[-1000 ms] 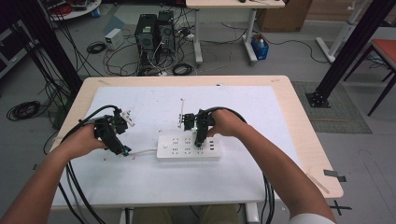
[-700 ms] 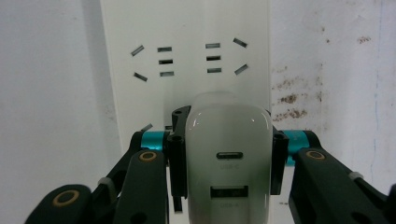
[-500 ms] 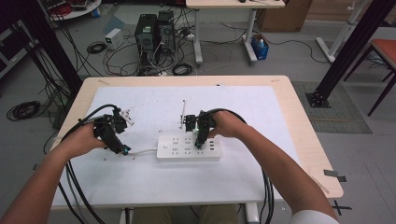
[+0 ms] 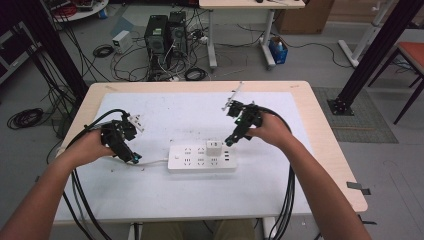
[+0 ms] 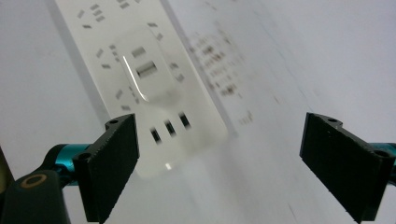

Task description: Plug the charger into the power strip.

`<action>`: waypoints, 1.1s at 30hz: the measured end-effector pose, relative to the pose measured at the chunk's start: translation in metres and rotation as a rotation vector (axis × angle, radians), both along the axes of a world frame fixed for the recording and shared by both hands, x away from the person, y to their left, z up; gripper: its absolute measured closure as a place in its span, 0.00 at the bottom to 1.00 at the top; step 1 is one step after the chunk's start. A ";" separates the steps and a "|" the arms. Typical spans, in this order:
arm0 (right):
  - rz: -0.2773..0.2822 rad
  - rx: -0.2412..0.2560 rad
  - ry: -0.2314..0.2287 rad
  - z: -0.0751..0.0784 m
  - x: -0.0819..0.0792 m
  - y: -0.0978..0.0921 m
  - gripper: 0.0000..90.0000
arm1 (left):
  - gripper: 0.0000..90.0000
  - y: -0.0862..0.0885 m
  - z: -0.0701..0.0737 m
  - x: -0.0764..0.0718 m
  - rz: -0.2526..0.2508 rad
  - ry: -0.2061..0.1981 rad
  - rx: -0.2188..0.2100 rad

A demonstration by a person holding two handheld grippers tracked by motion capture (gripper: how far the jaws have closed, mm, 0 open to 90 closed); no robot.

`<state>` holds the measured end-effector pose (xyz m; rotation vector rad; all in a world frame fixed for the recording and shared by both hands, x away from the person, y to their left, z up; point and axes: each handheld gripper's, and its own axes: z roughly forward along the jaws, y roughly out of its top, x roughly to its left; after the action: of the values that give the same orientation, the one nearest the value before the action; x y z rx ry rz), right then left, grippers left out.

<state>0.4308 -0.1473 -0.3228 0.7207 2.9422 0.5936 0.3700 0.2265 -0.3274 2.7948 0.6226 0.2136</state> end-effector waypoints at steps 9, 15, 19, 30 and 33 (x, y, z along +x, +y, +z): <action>-0.098 -0.101 -0.037 0.011 -0.028 -0.045 0.12 | 0.24 -0.002 0.008 -0.004 -0.017 -0.002 0.005; -0.086 -0.198 -0.026 0.013 -0.041 -0.063 0.12 | 0.24 0.001 0.016 -0.007 -0.004 -0.017 -0.008; -0.084 -0.218 -0.011 0.014 -0.042 -0.072 0.12 | 0.24 0.001 0.018 -0.008 -0.003 -0.025 -0.007; -0.089 -0.228 -0.007 0.012 -0.045 -0.073 0.12 | 0.24 0.001 0.020 -0.008 0.000 -0.037 -0.007; -0.078 -0.225 -0.013 0.012 -0.045 -0.071 0.12 | 0.24 0.001 0.021 -0.007 0.001 -0.039 -0.006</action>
<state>0.3857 -0.2187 -0.3112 0.7973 2.8886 0.2541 0.3628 0.2278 -0.3067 2.7776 0.6142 0.2650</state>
